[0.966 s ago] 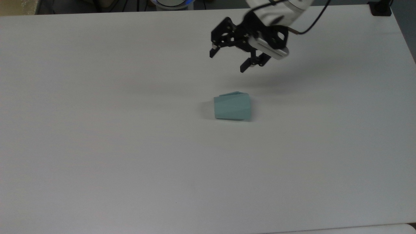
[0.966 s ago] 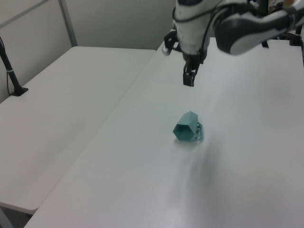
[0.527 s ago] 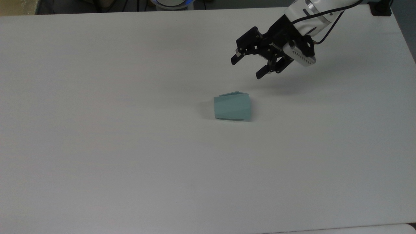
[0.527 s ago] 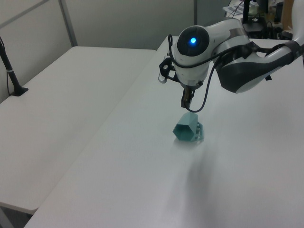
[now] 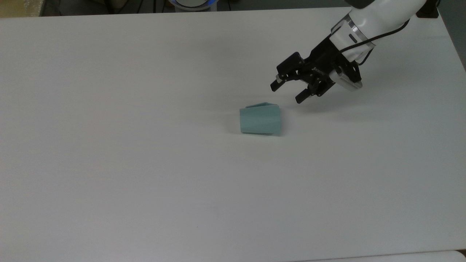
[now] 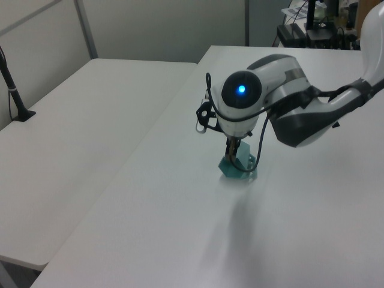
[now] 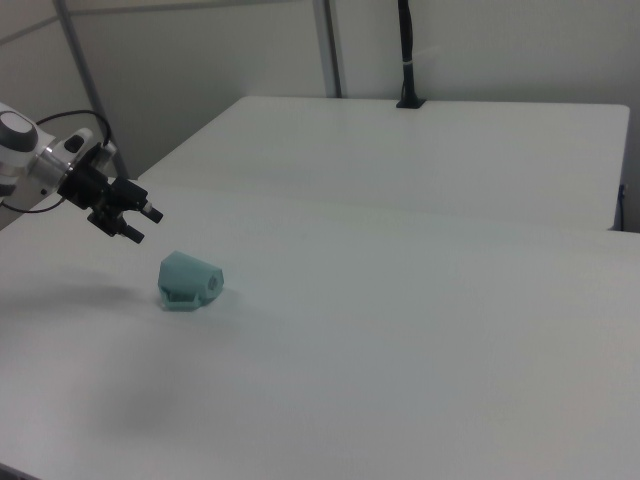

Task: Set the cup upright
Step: 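Move the gripper down toward the open rim of the teal cup, then close the gripper on the rim of the lying teal cup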

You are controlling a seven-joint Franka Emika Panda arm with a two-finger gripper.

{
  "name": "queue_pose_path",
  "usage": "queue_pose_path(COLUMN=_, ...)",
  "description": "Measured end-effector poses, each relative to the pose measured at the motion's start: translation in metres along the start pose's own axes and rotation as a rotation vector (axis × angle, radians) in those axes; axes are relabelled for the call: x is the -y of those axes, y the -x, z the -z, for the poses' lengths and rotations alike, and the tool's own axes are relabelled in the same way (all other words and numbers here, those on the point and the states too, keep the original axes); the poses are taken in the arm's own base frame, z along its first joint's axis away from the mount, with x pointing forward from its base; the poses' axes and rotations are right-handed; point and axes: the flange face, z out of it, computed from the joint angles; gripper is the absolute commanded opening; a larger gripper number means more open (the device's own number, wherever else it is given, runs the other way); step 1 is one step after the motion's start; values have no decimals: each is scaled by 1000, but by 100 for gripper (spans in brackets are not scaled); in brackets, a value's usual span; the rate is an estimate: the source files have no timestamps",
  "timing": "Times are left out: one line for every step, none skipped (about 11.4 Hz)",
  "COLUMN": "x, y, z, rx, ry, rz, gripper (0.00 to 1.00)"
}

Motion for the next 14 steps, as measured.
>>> queue_pose_path(x=7, y=0, z=-2, rx=-16, ry=2, rz=10, gripper=100)
queue_pose_path(x=16, y=2, z=-1, rx=-29, ry=0, rz=23, gripper=100)
queue_pose_path(x=26, y=5, z=-2, rx=-40, ry=9, rz=43, gripper=100)
queue_pose_path(x=37, y=8, z=-5, rx=-45, ry=20, rz=59, gripper=100)
queue_pose_path(x=47, y=12, z=-10, rx=-46, ry=30, rz=72, gripper=100)
queue_pose_path(x=54, y=14, z=-15, rx=-43, ry=37, rz=79, gripper=100)
queue_pose_path(x=58, y=15, z=-20, rx=-45, ry=50, rz=73, gripper=100)
queue_pose_path(x=59, y=14, z=-24, rx=-60, ry=77, rz=58, gripper=100)
queue_pose_path(x=61, y=14, z=-31, rx=-75, ry=110, rz=44, gripper=100)
queue_pose_path(x=64, y=14, z=-39, rx=-89, ry=144, rz=46, gripper=100)
queue_pose_path(x=66, y=15, z=-47, rx=-104, ry=180, rz=55, gripper=100)
queue_pose_path(x=71, y=17, z=-55, rx=-110, ry=205, rz=69, gripper=100)
queue_pose_path(x=76, y=18, z=-63, rx=-111, ry=224, rz=80, gripper=100)
queue_pose_path(x=80, y=19, z=-70, rx=-109, ry=238, rz=89, gripper=100)
